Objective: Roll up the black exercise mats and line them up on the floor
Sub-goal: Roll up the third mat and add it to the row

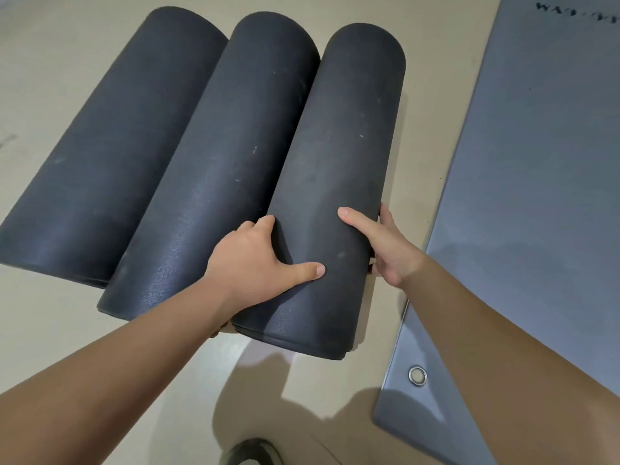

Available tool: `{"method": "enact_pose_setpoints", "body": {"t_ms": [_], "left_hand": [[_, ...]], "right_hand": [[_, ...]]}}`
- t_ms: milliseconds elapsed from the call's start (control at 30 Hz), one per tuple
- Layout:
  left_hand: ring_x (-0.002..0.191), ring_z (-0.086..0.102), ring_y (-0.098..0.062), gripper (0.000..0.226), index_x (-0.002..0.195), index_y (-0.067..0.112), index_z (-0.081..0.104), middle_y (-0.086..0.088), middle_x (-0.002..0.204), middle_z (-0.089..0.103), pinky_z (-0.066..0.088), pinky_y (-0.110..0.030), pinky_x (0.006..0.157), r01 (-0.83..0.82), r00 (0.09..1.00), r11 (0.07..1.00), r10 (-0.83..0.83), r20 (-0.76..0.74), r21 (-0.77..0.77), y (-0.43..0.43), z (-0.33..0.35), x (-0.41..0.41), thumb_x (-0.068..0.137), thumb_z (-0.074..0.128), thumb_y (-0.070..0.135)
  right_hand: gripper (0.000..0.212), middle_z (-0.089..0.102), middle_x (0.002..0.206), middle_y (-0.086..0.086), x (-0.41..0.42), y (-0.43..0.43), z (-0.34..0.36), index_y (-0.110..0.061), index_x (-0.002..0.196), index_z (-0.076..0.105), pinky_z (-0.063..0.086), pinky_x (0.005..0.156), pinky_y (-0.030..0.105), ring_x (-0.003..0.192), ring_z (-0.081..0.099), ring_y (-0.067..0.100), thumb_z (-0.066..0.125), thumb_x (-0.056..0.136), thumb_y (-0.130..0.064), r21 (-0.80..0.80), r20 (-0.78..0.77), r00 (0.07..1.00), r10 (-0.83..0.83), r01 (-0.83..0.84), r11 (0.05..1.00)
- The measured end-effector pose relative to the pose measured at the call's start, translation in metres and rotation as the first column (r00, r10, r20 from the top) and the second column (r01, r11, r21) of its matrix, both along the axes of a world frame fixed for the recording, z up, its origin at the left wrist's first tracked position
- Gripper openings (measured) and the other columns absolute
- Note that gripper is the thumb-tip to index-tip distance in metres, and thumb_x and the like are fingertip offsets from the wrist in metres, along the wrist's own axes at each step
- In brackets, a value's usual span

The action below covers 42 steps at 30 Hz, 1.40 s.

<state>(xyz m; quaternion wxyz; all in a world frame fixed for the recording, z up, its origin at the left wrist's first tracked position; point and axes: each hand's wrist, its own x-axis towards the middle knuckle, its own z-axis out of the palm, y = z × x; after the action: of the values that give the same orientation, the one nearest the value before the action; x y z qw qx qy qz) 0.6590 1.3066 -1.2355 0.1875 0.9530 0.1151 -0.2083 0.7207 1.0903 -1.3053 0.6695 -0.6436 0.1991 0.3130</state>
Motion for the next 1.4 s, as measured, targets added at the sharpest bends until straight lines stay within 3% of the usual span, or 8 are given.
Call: {"method": "enact_pose_setpoints", "body": {"t_ms": [133,200,333,433,633,733,1000,1400], "left_hand": [[0.116,0.064,-0.021,0.103,0.143,0.035,0.043,0.016,0.124,0.062,0.054,-0.037,0.094,0.001,0.999,0.998,-0.003,-0.037,-0.057,0.001,0.005,-0.006,0.060,0.079,0.085],[0.116,0.065,-0.021,0.104,0.146,0.037,0.041,0.016,0.125,0.063,0.055,-0.038,0.095,-0.033,0.998,0.993,0.026,-0.065,-0.111,0.003,0.005,-0.006,0.060,0.081,0.081],[0.114,0.063,-0.018,0.095,0.140,0.038,0.044,0.020,0.124,0.061,0.054,-0.038,0.096,-0.090,0.991,0.970,0.065,-0.115,-0.226,0.007,0.003,-0.006,0.064,0.084,0.079],[0.113,0.064,-0.014,0.099,0.137,0.040,0.048,0.023,0.123,0.063,0.053,-0.035,0.094,-0.090,0.991,0.965,0.061,-0.121,-0.248,0.003,0.002,-0.008,0.058,0.081,0.088],[0.106,0.065,-0.025,0.107,0.125,0.026,0.050,0.002,0.117,0.060,0.059,-0.046,0.090,0.032,0.999,0.997,-0.034,0.032,0.066,-0.009,0.002,0.000,0.051,0.057,0.104],[0.097,0.060,-0.026,0.117,0.126,0.021,0.041,-0.002,0.112,0.054,0.057,-0.041,0.081,0.045,0.999,0.995,-0.045,0.002,0.089,-0.024,-0.003,-0.003,0.047,0.056,0.106],[0.093,0.055,-0.023,0.102,0.109,0.023,0.039,0.003,0.106,0.053,0.048,-0.036,0.075,0.007,0.998,0.999,-0.005,-0.056,0.046,-0.033,-0.012,0.004,0.049,0.068,0.100],[0.108,0.062,-0.030,0.120,0.128,0.017,0.035,-0.004,0.119,0.056,0.050,-0.037,0.077,0.002,0.995,0.997,0.005,-0.104,0.073,-0.031,-0.034,0.005,0.046,0.065,0.100]], "right_hand": [[0.079,0.065,0.131,-0.022,-0.015,0.003,0.010,-0.051,0.141,0.041,0.056,0.078,0.039,0.114,0.069,0.012,0.089,0.079,-0.051,-0.031,0.019,0.999,-0.037,0.038,0.999],[0.085,0.064,0.130,-0.023,-0.020,0.007,0.013,-0.049,0.144,0.039,0.055,0.075,0.033,0.112,0.068,0.009,0.092,0.077,-0.048,-0.033,0.046,0.996,-0.070,0.072,0.997],[0.112,0.062,0.137,-0.021,-0.022,0.017,0.017,-0.047,0.153,0.035,0.060,0.096,0.045,0.118,0.068,0.013,0.099,0.061,-0.057,-0.080,0.093,0.991,-0.101,0.109,0.991],[0.113,0.061,0.140,-0.020,-0.024,0.016,0.018,-0.047,0.154,0.034,0.059,0.098,0.048,0.119,0.067,0.015,0.098,0.062,-0.058,-0.099,0.075,0.992,-0.102,0.109,0.989],[0.116,0.058,0.143,-0.018,-0.022,0.016,0.021,-0.048,0.156,0.029,0.059,0.091,0.044,0.121,0.066,0.017,0.096,0.063,-0.061,-0.105,0.065,0.995,-0.073,0.079,0.991],[0.123,0.059,0.143,-0.018,-0.024,0.019,0.017,-0.049,0.156,0.031,0.059,0.100,0.051,0.121,0.066,0.017,0.097,0.054,-0.065,-0.134,0.068,0.995,-0.072,0.081,0.988],[0.129,0.056,0.146,-0.018,-0.020,0.021,0.005,-0.047,0.157,0.031,0.056,0.106,0.047,0.126,0.063,0.016,0.097,0.048,-0.064,-0.212,0.133,0.982,-0.133,0.159,0.964],[0.135,0.050,0.152,-0.016,-0.027,0.028,-0.014,-0.054,0.155,0.020,0.055,0.108,0.051,0.133,0.058,0.022,0.092,0.043,-0.078,-0.325,0.167,0.981,-0.099,0.150,0.934]]}}
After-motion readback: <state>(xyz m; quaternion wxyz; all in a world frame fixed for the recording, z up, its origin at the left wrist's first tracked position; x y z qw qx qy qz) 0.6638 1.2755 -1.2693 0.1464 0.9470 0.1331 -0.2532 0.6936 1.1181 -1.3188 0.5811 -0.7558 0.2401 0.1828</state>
